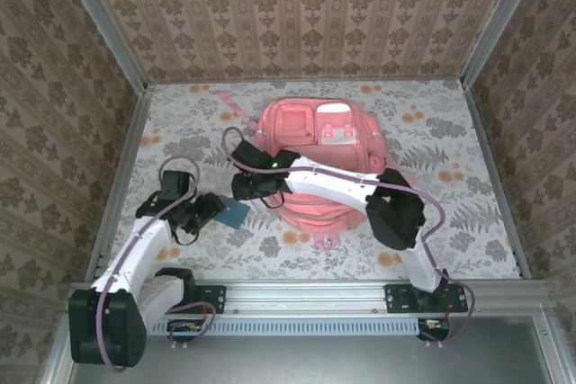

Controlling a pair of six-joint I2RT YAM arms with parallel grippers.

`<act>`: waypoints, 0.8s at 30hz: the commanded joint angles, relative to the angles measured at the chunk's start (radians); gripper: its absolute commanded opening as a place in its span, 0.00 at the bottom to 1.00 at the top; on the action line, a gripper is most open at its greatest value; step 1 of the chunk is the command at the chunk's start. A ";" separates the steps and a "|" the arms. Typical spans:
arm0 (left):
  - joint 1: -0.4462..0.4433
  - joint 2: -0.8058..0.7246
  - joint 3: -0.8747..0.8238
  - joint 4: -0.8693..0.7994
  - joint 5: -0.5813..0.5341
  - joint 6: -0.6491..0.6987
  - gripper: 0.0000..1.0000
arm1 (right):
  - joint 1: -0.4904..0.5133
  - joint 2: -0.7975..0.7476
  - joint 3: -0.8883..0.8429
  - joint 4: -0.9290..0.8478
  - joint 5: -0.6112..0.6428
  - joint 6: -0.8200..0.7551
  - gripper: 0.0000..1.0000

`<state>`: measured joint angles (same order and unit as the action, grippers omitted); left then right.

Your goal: Pack the student bag

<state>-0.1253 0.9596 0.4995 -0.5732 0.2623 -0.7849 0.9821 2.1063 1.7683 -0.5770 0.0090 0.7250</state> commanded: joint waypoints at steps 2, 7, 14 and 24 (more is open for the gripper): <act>0.025 -0.007 -0.065 0.091 0.089 -0.085 0.60 | 0.004 0.115 0.092 -0.050 -0.008 -0.024 0.33; 0.028 0.018 -0.072 0.149 0.114 -0.111 0.59 | 0.007 0.201 0.147 -0.078 -0.005 -0.024 0.32; 0.029 0.073 -0.088 0.205 0.117 -0.133 0.54 | 0.007 0.243 0.143 -0.075 -0.052 -0.017 0.31; 0.028 0.144 -0.092 0.240 0.114 -0.107 0.51 | 0.006 0.249 0.082 -0.027 -0.149 0.055 0.30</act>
<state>-0.1028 1.0821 0.4122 -0.3527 0.3634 -0.9051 0.9863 2.3299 1.8736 -0.6018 -0.0914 0.7425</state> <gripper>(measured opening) 0.517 0.301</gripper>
